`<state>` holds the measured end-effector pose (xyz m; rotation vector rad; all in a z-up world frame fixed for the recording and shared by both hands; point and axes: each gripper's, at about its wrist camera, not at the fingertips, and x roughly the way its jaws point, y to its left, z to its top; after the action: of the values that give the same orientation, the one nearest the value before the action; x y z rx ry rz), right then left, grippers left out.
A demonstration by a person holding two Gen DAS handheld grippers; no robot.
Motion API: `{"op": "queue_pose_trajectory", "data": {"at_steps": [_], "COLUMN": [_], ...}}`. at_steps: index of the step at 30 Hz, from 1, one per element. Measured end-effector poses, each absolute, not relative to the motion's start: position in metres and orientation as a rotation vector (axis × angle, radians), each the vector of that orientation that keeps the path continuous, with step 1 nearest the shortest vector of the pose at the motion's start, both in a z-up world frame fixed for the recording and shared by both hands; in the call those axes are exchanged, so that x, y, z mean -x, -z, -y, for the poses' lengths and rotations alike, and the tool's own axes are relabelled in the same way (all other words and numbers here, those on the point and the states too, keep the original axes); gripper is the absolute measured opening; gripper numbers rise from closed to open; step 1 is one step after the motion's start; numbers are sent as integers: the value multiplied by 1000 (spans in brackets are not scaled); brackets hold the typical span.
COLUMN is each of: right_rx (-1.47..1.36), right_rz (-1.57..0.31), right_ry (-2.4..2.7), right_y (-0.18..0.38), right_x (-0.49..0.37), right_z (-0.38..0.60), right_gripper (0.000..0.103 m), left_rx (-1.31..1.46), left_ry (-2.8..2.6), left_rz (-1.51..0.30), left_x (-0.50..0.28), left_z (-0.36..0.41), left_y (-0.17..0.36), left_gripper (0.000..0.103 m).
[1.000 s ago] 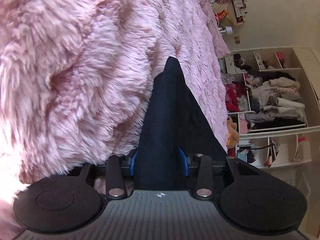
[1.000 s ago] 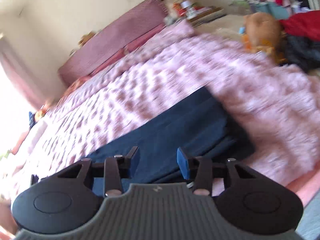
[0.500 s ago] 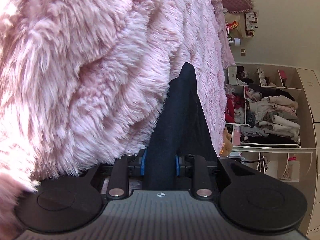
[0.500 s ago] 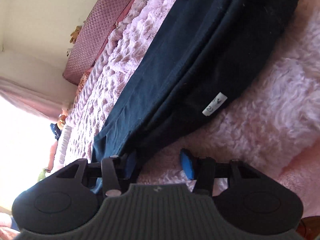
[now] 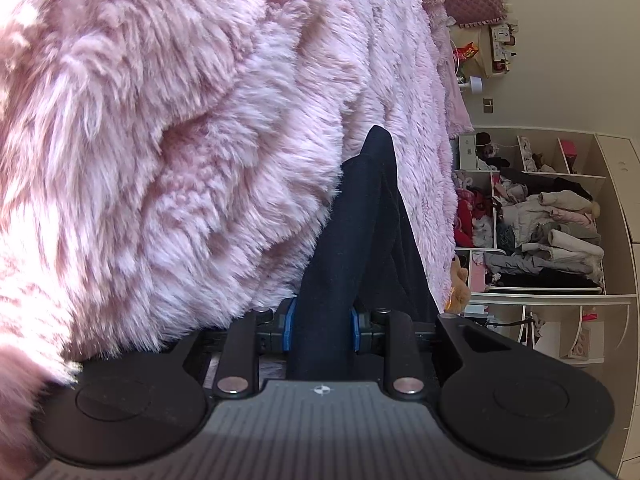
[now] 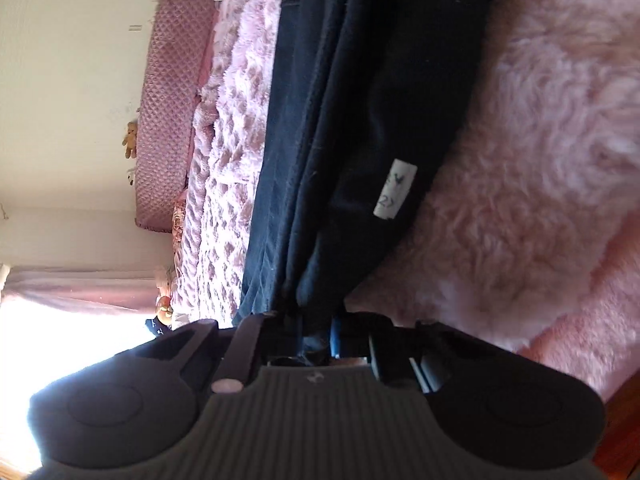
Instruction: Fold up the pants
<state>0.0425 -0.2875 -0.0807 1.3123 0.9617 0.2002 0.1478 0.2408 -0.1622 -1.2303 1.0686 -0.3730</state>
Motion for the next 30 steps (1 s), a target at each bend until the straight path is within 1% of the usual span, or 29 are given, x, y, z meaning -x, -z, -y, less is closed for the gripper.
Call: {"op": "queue_pose_trajectory", "data": {"at_steps": [3,9,10,13,17,19,23,25,28,30], "right_rx": [-1403,-1436,-1416,-1331,-1117,-1021,-982,-958,-863,-977], "right_rz": [-1054,-1108,-1127,-1182,-1069,-1062,-1153,-1120,-997,-967], "right_ry": [-166,-142,-131,-82,-185,-232,-239,-209,-196,-249], "right_y": [71,43,39,28,-3,-9,22,39,59,82], "right_x": [-41,-41,-40,-30,-25,-30,-34,-34,-43,-46], "right_z": [298,308,309,318,312,299,275,272,276,286], "right_gripper": [5,2,0,0,0,0,0,0,0,1], "left_rx": [1232,1233,1238,1251,1247,1242,1239,1233,1232,1232], "left_ry": [379,373,369,367,363,361,362,361,360,361], "left_rz": [-1078,-1090,-1090,-1095,-1099,-1101,-1091,-1084,-1082,-1081], "left_x": [-150,-153,-153,-155,-156,-157,-154,-153,-151,-151], "left_z": [-241,-243,-243,-245,-245,-245,-245,-243,-242,-242], "left_y": [163,164,165,166,167,167,165,164,164,164], "left_gripper": [31,31,31,31,30,30,30,30,30,30]}}
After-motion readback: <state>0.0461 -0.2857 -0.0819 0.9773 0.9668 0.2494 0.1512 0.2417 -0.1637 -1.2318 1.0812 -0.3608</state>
